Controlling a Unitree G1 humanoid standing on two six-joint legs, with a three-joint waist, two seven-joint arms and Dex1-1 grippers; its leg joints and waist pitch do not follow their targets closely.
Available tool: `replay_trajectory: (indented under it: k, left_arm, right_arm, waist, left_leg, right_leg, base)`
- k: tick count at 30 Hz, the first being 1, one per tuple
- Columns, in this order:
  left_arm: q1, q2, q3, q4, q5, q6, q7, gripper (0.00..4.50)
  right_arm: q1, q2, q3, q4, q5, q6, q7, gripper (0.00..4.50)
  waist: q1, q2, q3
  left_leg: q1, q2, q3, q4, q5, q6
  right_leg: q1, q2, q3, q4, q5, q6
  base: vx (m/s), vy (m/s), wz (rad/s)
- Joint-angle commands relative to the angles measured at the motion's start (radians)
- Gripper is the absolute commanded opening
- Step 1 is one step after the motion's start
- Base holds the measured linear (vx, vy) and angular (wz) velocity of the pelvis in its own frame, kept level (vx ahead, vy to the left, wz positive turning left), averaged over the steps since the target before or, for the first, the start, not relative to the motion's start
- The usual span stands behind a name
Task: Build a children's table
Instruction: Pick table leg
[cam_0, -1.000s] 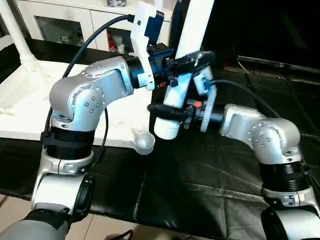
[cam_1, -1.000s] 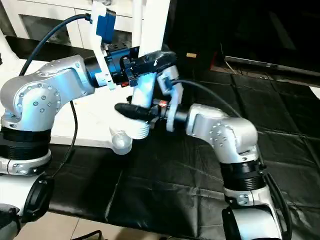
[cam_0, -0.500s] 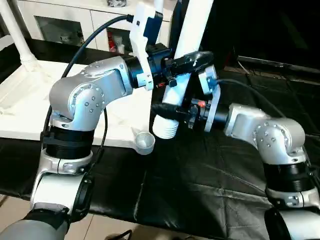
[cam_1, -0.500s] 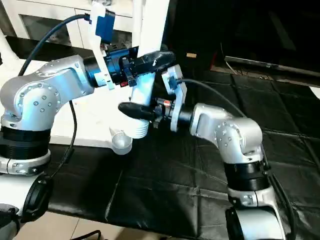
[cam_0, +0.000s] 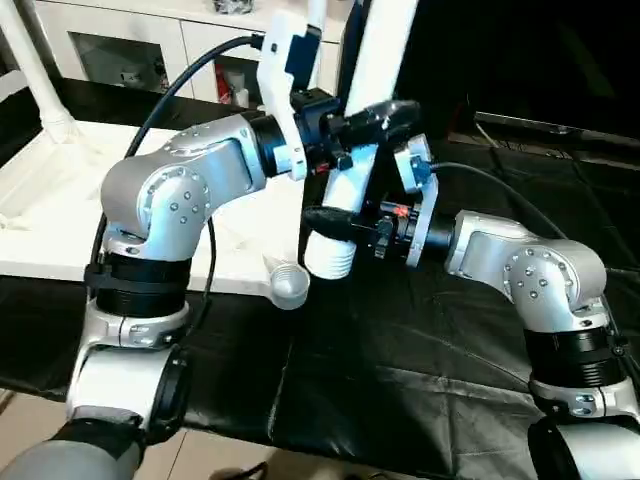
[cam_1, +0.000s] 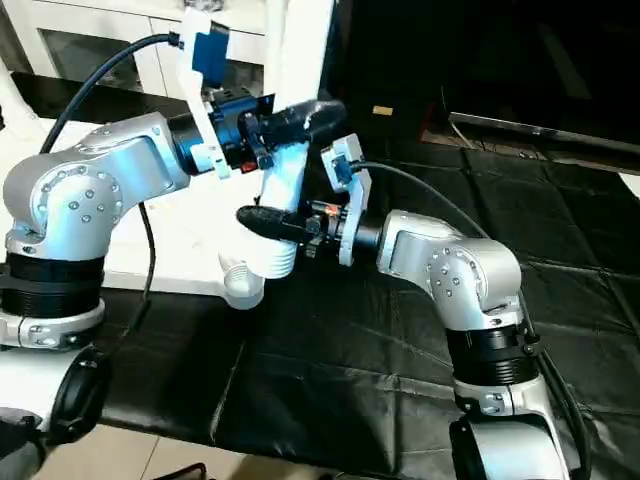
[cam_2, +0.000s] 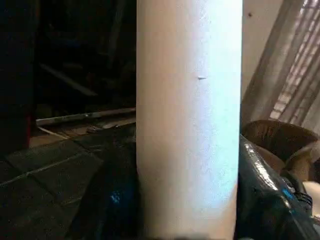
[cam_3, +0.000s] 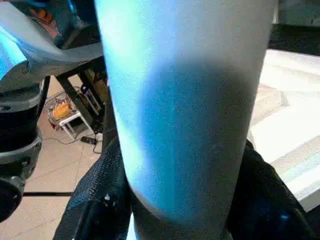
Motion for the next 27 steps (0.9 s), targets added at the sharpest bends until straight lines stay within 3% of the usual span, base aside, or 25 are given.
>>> replay_trajectory:
  k: [1,6,12,17,18,19,22,25,27]
  left_arm:
    - [-0.025,-0.032,0.042,-0.050,-0.106,0.021,-0.015,2.20]
    - [-0.029,-0.051,0.058,-0.096,-0.188,0.061,-0.046,2.83]
    - [-0.009,-0.078,0.069,-0.126,-0.219,0.090,-0.026,3.30]
    - [-0.001,-0.086,0.098,-0.136,-0.201,0.022,0.009,3.77]
    - [0.004,-0.081,0.112,-0.138,-0.201,0.005,0.011,3.84]
    - [0.021,-0.063,0.150,-0.148,-0.191,-0.023,0.026,3.87]
    - [0.063,-0.021,0.166,-0.177,-0.166,-0.039,0.015,3.87]
    - [0.168,0.067,0.135,-0.234,-0.083,-0.041,-0.016,3.87]
    - [0.201,0.095,0.114,-0.243,-0.046,-0.049,-0.019,3.87]
  right_arm:
    - [0.004,-0.003,-0.011,0.021,-0.013,-0.006,-0.015,1.99]
    - [0.004,0.003,-0.006,0.027,-0.021,-0.014,-0.019,1.97]
    - [0.014,0.021,-0.006,0.032,-0.029,-0.031,-0.043,1.94]
    - [0.026,0.043,-0.025,0.042,-0.051,-0.058,-0.104,1.94]
    - [0.027,0.051,-0.034,0.053,-0.067,-0.075,-0.131,1.94]
    - [0.035,0.053,-0.030,0.089,-0.150,-0.166,-0.198,1.94]
    - [0.052,0.044,-0.026,0.109,-0.206,-0.211,-0.246,1.93]
    - [0.103,0.029,0.002,0.118,-0.281,-0.296,-0.278,1.93]
    - [0.116,0.039,-0.007,0.121,-0.292,-0.319,-0.303,1.93]
  waist:
    - [0.001,0.004,-0.083]
    - [0.001,0.004,-0.082]
    - [0.001,0.006,-0.080]
    - [0.001,0.004,-0.081]
    - [0.000,0.003,-0.081]
    - [0.001,0.002,-0.082]
    - [-0.005,-0.004,-0.081]
    - [-0.010,0.000,-0.080]
    - [-0.017,0.005,-0.080]
  left_leg:
    - [-0.013,0.014,0.012,-0.064,-0.017,-0.016]
    - [-0.014,0.015,0.012,-0.064,-0.023,-0.015]
    - [-0.012,0.014,0.011,-0.066,-0.043,-0.012]
    - [-0.013,0.013,0.011,-0.067,-0.038,-0.018]
    - [-0.012,0.014,0.011,-0.067,-0.039,-0.018]
    - [-0.012,0.015,0.010,-0.068,-0.033,-0.031]
    - [-0.012,0.013,0.013,-0.068,-0.040,-0.042]
    - [-0.013,0.015,0.013,-0.071,-0.045,-0.039]
    - [-0.009,0.015,0.013,-0.072,-0.053,-0.039]
  right_leg:
    - [0.088,-0.066,0.046,-0.065,-0.258,-0.092]
    - [0.087,-0.065,0.045,-0.064,-0.242,-0.114]
    - [0.086,-0.066,0.044,-0.073,-0.300,-0.081]
    - [0.085,-0.065,0.043,-0.073,-0.305,-0.068]
    - [0.085,-0.064,0.044,-0.073,-0.304,-0.067]
    - [0.083,-0.068,0.043,-0.069,-0.303,-0.071]
    - [0.084,-0.064,0.044,-0.068,-0.292,-0.066]
    - [0.081,-0.063,0.045,-0.068,-0.304,-0.028]
    - [0.078,-0.060,0.044,-0.068,-0.317,-0.018]
  base:
    - [0.000,0.000,0.00]
    - [0.000,0.000,0.00]
    - [0.000,0.000,0.00]
    - [0.000,0.000,0.00]
    - [0.000,0.000,0.00]
    - [0.000,0.000,0.00]
    - [0.000,0.000,0.00]
    - [0.000,0.000,0.00]
    - [0.000,0.000,0.00]
